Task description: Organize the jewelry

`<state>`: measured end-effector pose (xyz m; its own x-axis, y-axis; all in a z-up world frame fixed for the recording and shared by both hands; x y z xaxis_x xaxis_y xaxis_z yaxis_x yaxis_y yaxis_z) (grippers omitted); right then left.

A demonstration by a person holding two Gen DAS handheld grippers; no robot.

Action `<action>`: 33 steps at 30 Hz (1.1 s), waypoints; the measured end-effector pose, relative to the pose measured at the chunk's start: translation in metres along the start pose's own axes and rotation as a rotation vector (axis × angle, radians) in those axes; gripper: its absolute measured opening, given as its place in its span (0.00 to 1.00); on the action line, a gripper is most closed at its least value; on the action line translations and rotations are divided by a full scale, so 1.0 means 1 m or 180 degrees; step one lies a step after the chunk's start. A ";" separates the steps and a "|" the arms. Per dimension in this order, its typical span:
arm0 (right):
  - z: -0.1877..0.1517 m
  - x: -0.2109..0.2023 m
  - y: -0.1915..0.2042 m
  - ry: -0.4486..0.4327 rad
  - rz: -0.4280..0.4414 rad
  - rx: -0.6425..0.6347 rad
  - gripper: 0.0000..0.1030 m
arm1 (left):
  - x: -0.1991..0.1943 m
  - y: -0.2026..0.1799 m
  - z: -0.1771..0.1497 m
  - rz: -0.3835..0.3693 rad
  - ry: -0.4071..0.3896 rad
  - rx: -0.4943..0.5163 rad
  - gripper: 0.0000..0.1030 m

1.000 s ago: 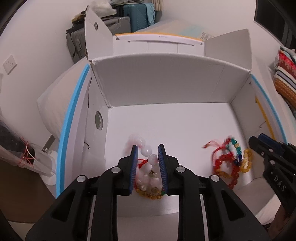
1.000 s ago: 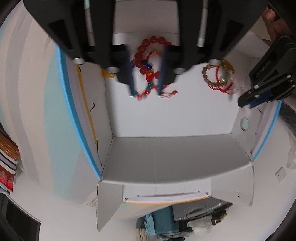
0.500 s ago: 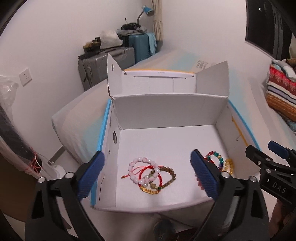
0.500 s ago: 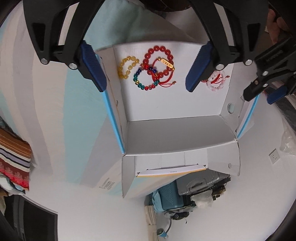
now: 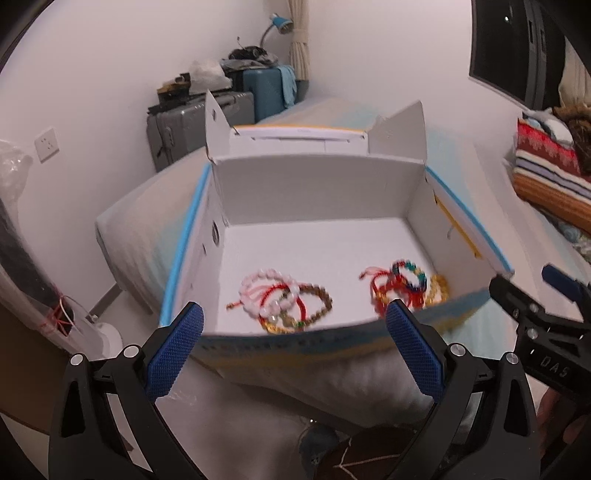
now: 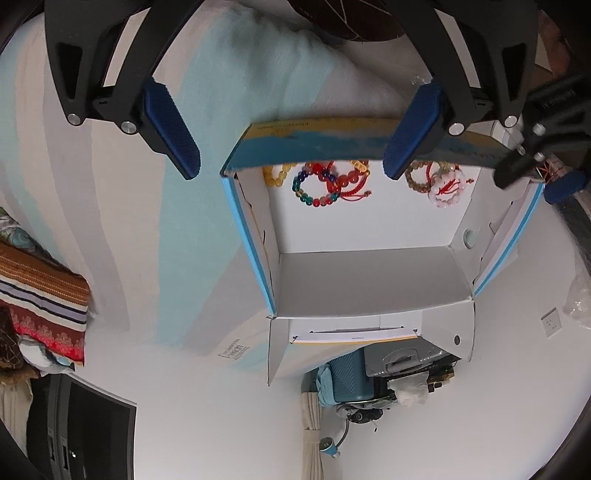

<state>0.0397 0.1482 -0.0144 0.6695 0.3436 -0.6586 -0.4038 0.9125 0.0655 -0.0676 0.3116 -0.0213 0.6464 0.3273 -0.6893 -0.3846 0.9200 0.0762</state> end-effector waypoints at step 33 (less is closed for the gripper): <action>-0.007 0.005 0.000 0.0065 -0.0005 0.0011 0.93 | 0.005 0.001 -0.005 0.0033 -0.0005 -0.0098 0.94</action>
<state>0.0383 0.1484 -0.0232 0.6571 0.3377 -0.6739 -0.4007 0.9137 0.0671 -0.0681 0.3129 -0.0287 0.6433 0.3372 -0.6874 -0.4113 0.9094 0.0612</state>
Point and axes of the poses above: each gripper's, at about its wrist camera, not at the fingertips, and x roughly the way its jaws point, y to its left, z to its top, the point moved 9 cm from there along x, roughly the way its jaws point, and after that the axes turned 7 degrees about x, right-handed, at the moved point
